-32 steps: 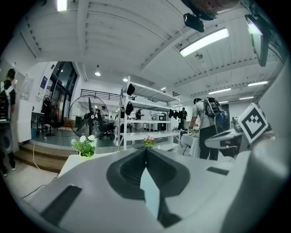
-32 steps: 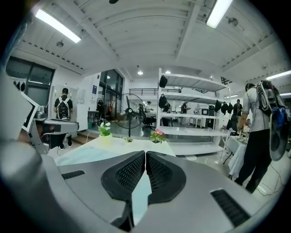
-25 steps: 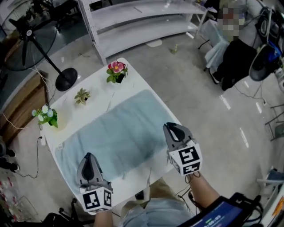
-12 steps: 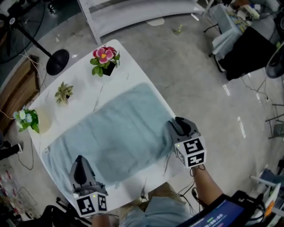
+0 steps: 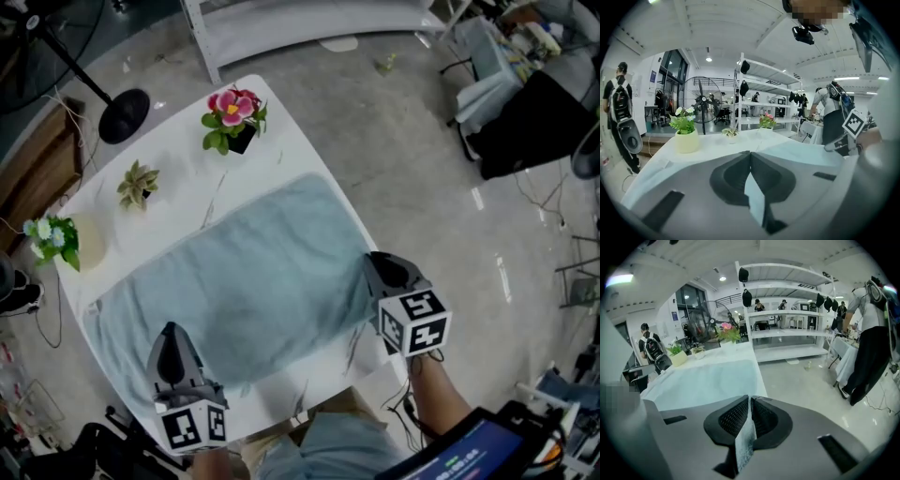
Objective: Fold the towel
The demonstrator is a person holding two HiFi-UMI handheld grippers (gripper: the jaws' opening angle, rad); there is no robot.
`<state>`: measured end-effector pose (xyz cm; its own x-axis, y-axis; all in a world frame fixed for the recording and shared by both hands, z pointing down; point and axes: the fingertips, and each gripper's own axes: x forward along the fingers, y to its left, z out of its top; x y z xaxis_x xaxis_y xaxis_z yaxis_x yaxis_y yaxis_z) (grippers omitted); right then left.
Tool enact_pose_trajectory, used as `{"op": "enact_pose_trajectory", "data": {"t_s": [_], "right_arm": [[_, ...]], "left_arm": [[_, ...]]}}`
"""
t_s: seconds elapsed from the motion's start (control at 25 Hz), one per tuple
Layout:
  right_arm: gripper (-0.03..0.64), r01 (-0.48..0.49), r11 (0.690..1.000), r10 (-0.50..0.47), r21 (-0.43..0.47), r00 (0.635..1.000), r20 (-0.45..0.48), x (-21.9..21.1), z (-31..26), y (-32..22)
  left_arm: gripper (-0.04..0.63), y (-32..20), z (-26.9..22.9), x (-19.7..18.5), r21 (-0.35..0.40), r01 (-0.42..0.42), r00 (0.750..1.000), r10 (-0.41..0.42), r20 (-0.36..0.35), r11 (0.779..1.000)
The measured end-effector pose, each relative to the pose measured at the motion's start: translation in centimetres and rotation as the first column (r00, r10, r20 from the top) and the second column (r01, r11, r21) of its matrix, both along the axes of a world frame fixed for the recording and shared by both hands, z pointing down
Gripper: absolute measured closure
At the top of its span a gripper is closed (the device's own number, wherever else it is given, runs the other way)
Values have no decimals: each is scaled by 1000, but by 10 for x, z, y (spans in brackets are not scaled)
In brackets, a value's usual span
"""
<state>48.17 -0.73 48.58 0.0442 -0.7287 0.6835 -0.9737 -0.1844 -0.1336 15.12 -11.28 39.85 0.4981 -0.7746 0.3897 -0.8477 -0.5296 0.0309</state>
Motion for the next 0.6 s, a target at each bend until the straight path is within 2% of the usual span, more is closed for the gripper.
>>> {"op": "enact_pose_trajectory", "data": {"t_s": [0.32, 0.6], "right_arm": [[581, 55, 991, -46, 123, 996, -76, -46, -77, -24], [581, 149, 973, -121, 174, 980, -160, -106, -124, -44]], "left_arm": [[589, 15, -22, -43, 20, 44, 998, -43, -49, 999], [588, 32, -47, -98, 34, 102, 991, -98, -95, 994]]}}
